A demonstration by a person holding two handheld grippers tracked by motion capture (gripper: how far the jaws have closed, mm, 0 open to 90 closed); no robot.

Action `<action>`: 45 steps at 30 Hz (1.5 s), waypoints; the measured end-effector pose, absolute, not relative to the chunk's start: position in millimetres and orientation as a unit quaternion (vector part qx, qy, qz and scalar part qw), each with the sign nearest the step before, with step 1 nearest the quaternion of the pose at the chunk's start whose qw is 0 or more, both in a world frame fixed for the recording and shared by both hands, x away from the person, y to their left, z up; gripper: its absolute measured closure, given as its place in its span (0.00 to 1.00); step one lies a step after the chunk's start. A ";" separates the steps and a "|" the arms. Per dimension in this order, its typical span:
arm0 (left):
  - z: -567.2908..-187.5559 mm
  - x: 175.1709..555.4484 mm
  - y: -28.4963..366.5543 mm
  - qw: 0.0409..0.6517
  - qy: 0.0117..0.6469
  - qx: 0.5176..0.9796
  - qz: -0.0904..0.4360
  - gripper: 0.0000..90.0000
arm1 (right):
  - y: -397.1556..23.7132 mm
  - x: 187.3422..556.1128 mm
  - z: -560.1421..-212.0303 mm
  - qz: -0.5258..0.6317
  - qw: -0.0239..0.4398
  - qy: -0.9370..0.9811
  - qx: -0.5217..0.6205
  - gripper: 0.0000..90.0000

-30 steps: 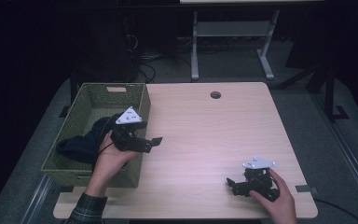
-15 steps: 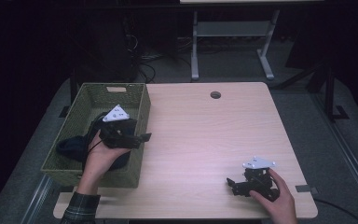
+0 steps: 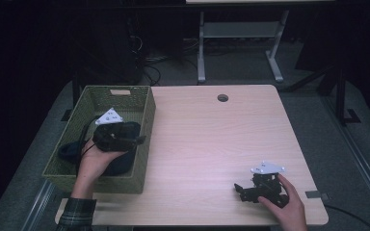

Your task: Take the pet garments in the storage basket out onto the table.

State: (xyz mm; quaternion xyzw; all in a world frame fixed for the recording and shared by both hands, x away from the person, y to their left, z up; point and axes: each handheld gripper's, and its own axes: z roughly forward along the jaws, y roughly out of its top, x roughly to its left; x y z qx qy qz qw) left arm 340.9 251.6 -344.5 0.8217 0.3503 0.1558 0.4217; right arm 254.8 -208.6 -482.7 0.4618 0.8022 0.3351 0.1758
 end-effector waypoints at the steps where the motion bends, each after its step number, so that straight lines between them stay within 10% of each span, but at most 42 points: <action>1: -344.4 341.0 253.7 0.420 0.352 0.822 0.156 0.35 | -208.5 254.8 -482.6 0.335 0.176 0.802 0.462 0.00; 45: -347.4 342.9 345.5 0.378 0.424 0.797 0.207 0.47 | -208.5 254.7 -482.7 0.335 0.176 0.802 0.462 0.00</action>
